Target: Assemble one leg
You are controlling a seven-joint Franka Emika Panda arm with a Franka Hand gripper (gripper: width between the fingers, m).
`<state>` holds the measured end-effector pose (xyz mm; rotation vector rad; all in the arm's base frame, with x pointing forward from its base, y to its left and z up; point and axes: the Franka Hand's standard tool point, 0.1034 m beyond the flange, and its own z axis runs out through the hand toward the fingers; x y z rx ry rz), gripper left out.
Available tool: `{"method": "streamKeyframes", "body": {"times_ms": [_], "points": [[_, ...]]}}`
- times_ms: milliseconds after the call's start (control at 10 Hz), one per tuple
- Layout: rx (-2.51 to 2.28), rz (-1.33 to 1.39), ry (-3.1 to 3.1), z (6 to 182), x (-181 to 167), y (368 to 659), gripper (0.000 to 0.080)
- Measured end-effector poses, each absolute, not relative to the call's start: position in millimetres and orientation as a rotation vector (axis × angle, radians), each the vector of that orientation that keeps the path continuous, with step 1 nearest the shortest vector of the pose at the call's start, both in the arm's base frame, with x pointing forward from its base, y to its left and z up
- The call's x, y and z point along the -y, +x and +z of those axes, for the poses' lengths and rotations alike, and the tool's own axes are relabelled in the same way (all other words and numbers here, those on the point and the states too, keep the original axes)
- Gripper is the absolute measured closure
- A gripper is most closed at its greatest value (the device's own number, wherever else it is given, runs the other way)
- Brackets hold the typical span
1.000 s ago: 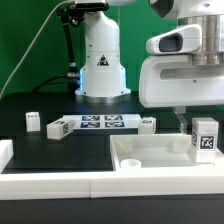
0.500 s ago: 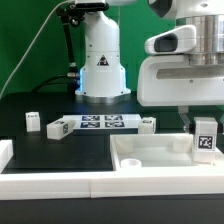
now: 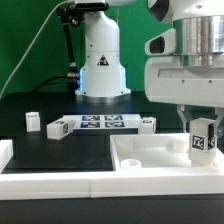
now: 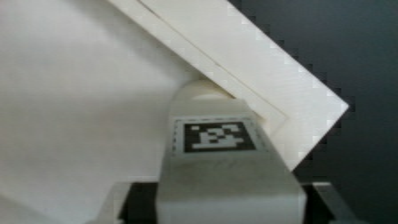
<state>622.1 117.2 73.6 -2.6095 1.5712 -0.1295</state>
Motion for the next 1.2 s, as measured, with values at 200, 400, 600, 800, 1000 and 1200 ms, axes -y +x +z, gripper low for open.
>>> {"method": "streamKeyframes", "body": {"times_ms": [200,400,600,800,1000,1200], "points": [[-1.826,-0.115,-2.433,73.3,-119.5,620.3,0.0506],[-2.087,-0.087,-2.192,72.9,-120.9,619.6,0.0506],[-2.179,-0.046,-2.064,72.7,-118.9,620.4,0.0506],[-2.254,-0.025,-1.968,72.6,-120.6,620.2,0.0495],[-2.194,-0.030,-2.035,72.3,-121.1,620.0,0.0308],[-1.960,-0.055,-2.268,72.6,-121.0,620.2,0.0186]]}}
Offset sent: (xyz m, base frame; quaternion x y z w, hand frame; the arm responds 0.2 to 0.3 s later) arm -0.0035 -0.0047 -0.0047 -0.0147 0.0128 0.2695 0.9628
